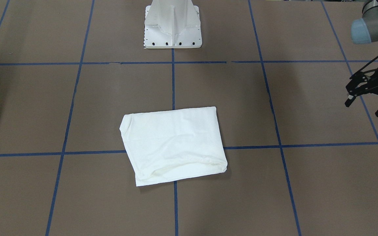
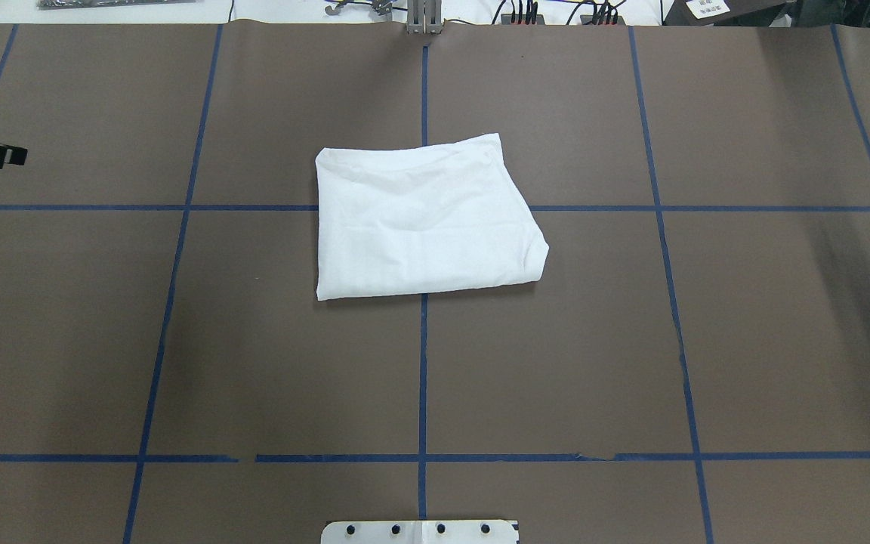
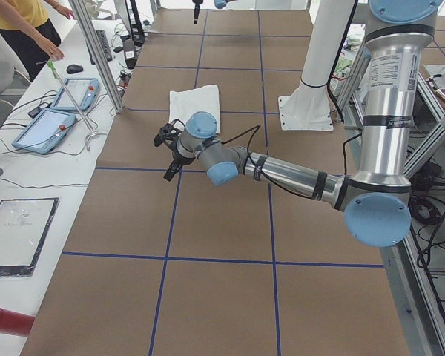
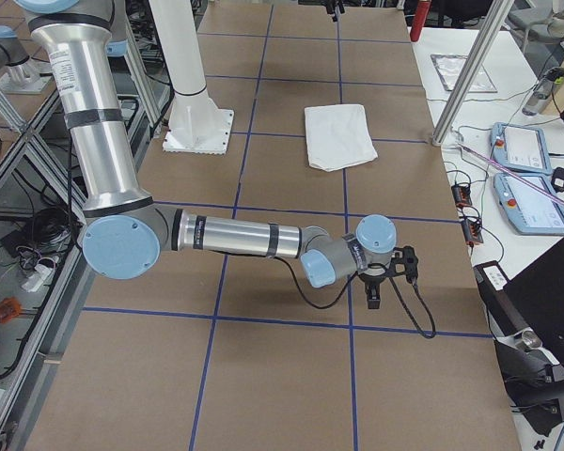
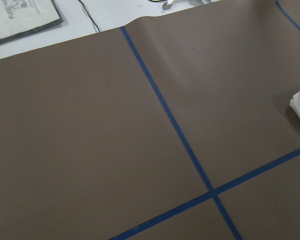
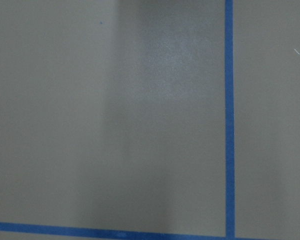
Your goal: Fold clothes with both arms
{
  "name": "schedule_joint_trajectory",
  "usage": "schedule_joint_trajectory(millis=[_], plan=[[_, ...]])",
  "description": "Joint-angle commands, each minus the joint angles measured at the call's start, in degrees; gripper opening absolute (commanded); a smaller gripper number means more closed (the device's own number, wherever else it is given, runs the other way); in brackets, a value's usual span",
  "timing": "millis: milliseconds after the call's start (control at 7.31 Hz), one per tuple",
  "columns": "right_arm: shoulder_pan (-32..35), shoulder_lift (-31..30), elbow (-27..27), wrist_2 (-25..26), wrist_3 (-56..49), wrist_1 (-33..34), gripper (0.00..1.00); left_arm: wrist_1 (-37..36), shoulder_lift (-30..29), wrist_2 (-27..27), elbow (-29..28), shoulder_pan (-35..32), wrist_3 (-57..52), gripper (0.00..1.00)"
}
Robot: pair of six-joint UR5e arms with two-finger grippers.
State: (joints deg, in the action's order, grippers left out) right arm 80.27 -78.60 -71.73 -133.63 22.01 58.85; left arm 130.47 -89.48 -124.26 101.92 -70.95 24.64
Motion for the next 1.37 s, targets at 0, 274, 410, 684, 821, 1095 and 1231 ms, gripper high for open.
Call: schedule_joint_trajectory(millis=[0, 274, 410, 684, 821, 1095, 1231], plan=[[0.3, -1.7, -0.7, 0.5, -1.9, -0.1, 1.0, -0.8, 2.3, -0.1, 0.3, -2.5, -1.7, 1.0], [1.0, -2.4, -2.2, 1.4, -2.1, 0.4, 1.0, -0.9, 3.2, -4.7, 1.0, -5.4, -1.9, 1.0], [1.4, -3.5, -3.1, 1.7, -2.2, 0.4, 1.0, -1.3, 3.0, -5.1, 1.0, -6.6, -3.4, 1.0], [1.6, -3.7, -3.1, 2.6, -3.8, 0.6, 1.0, -5.3, 2.1, -5.8, 0.0, -7.0, -3.8, 1.0], [2.7, -4.5, -2.7, 2.8, -8.4, 0.6, 1.0, -4.6, -1.0, -4.5, -5.4, -6.9, -3.3, 1.0], [3.5, -5.3, -3.2, 2.8, -13.2, 0.7, 1.0, -5.3, -2.0, -2.6, -7.1, -6.9, -4.1, 1.0], [3.4, -5.2, -3.4, 2.7, -13.2, 0.7, 1.0, -5.3, -1.7, -3.2, -7.4, -7.2, -4.8, 1.0]])
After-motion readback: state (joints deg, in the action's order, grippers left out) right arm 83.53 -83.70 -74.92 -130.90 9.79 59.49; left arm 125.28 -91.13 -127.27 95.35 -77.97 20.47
